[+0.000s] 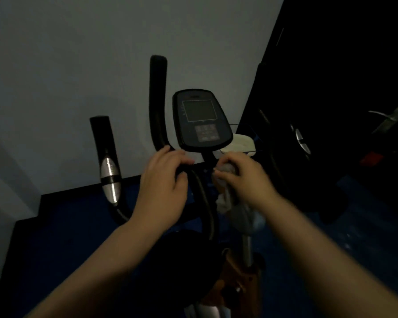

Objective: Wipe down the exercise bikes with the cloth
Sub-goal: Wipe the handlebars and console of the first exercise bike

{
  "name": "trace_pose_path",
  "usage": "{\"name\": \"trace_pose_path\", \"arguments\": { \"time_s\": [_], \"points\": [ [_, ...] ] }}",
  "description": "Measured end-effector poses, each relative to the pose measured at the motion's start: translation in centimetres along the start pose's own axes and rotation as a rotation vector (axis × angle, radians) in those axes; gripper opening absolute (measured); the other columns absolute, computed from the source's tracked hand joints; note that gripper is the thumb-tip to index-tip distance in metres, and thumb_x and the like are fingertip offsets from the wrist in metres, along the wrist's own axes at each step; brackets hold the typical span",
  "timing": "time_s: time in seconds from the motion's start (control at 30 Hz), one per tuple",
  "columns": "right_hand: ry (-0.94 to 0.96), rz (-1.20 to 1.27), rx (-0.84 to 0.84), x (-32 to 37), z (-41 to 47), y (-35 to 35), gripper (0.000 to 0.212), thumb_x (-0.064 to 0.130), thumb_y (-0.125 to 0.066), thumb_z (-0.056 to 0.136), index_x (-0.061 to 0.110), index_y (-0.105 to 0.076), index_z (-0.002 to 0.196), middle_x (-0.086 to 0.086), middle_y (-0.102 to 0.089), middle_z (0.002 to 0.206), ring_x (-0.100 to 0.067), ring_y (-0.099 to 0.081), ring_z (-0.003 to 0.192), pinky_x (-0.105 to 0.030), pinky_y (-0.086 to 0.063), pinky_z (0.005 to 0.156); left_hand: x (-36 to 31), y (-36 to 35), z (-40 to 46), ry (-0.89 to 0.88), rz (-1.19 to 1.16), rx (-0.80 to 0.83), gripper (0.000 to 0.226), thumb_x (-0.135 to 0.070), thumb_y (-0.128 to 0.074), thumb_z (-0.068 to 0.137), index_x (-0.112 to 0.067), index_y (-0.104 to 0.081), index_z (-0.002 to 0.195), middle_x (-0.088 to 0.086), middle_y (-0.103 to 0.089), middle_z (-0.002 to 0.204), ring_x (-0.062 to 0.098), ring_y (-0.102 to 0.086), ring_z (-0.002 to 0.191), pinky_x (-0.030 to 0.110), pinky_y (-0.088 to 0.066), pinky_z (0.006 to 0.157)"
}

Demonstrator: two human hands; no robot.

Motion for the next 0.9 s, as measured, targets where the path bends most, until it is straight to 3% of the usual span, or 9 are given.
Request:
{"name": "trace_pose_path", "arguments": {
  "time_s": [0.07, 0.13, 0.2, 0.27, 0.4, 0.6, 0.67, 0.83, 0.9],
  "points": [
    [0.083, -0.142, -0.147, 0.8, -2.7, -2.3, 0.012, 0.018, -0.06, 0.085, 0.022, -0.066, 0.094, 0.004, -0.066, 0.097, -0.012, -0.057, 0.096, -0.038, -0.037, 0.104, 0.2, -1.3, -1.0, 0.027, 0.068, 0.056, 0.035, -0.007, -0.051, 0.092, -0.026, -0.057, 0.121, -0.01, -0.039, 0.146, 0.007, -0.015, 0.144, 0.036, -0.016, 0.118],
    [0.104, -0.093, -0.237, 1.1, -5.7, -4.2, 0.031, 0.012, -0.05, 0.085, 0.021, -0.065, 0.111, 0.004, -0.065, 0.115, -0.01, -0.054, 0.113, -0.04, -0.026, 0.114, 0.3, -1.9, -1.7, 0.02, 0.111, 0.092, 0.043, -0.008, -0.049, 0.093, -0.028, -0.05, 0.131, -0.013, -0.026, 0.153, 0.004, -0.004, 0.145, 0.038, -0.012, 0.119],
    [0.155, -0.055, -0.279, 0.5, -7.7, -4.0, 0.045, 0.006, -0.049, 0.086, 0.02, -0.056, 0.128, 0.005, -0.055, 0.133, -0.008, -0.043, 0.129, -0.033, -0.013, 0.119, 0.3, -2.1, -2.1, -0.003, 0.135, 0.123, 0.048, -0.008, -0.049, 0.093, -0.028, -0.044, 0.136, -0.015, -0.019, 0.155, 0.002, -0.001, 0.145, 0.037, -0.011, 0.12],
    [0.271, -0.182, -0.271, 0.0, -7.9, -3.0, 0.052, 0.004, -0.055, 0.084, 0.022, -0.052, 0.133, 0.006, -0.054, 0.135, -0.007, -0.043, 0.129, -0.035, -0.009, 0.12, 0.3, -2.0, -2.2, -0.009, 0.154, 0.144, 0.05, -0.008, -0.048, 0.094, -0.028, -0.04, 0.139, -0.017, -0.016, 0.155, 0.0, 0.0, 0.144, 0.033, -0.009, 0.119],
    [0.203, -0.186, -0.303, 0.3, -5.1, -3.0, 0.045, 0.008, -0.057, 0.084, 0.02, -0.059, 0.127, 0.0, -0.065, 0.118, -0.014, -0.059, 0.108, -0.041, -0.015, 0.117, 0.2, -2.1, -2.2, -0.015, 0.184, 0.151, 0.051, -0.007, -0.047, 0.094, -0.028, -0.039, 0.14, -0.018, -0.015, 0.155, -0.002, 0.001, 0.143, 0.029, -0.008, 0.117],
    [0.352, -0.222, -0.287, -0.4, -7.4, -1.7, 0.05, 0.005, -0.06, 0.079, 0.02, -0.059, 0.127, 0.0, -0.066, 0.119, -0.016, -0.057, 0.11, -0.03, -0.036, 0.107, 0.2, -2.1, -2.3, 0.005, 0.217, 0.178, 0.054, -0.007, -0.048, 0.093, -0.031, -0.037, 0.141, -0.015, -0.014, 0.157, 0.002, 0.001, 0.145, 0.033, -0.009, 0.118],
    [0.266, -0.222, -0.298, -0.4, -5.6, -1.7, 0.046, 0.01, -0.062, 0.08, 0.02, -0.061, 0.124, -0.001, -0.068, 0.113, -0.019, -0.061, 0.104, -0.026, -0.041, 0.097, 0.1, -2.1, -2.2, -0.001, 0.226, 0.168, 0.055, -0.006, -0.048, 0.092, -0.03, -0.037, 0.14, -0.014, -0.015, 0.157, 0.002, 0.001, 0.145, 0.033, -0.01, 0.117],
    [0.233, -0.128, -0.24, 0.5, -7.2, -2.8, 0.041, 0.031, -0.041, 0.093, 0.022, -0.057, 0.129, 0.007, -0.06, 0.126, -0.006, -0.049, 0.117, -0.019, -0.02, 0.111, 0.0, -2.1, -2.1, -0.029, 0.272, 0.16, 0.058, -0.002, -0.05, 0.09, -0.028, -0.038, 0.14, -0.011, -0.016, 0.157, 0.002, 0.0, 0.143, 0.033, -0.01, 0.118],
    [0.256, -0.082, -0.199, -0.6, -8.3, -1.5, 0.041, 0.036, -0.038, 0.096, 0.024, -0.055, 0.132, 0.015, -0.053, 0.13, 0.003, -0.043, 0.122, -0.018, -0.021, 0.113, 0.0, -2.1, -2.2, -0.019, 0.278, 0.163, 0.059, -0.002, -0.051, 0.09, -0.029, -0.037, 0.14, -0.012, -0.015, 0.157, 0.005, 0.0, 0.144, 0.033, -0.011, 0.118]
  ]
}}
Point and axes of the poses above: each hand's wrist, its own z-axis towards the middle knuckle, its own y-axis out of the back of the hand, x = y × z, the point moved 8 cm from there along z, towards the middle knuckle
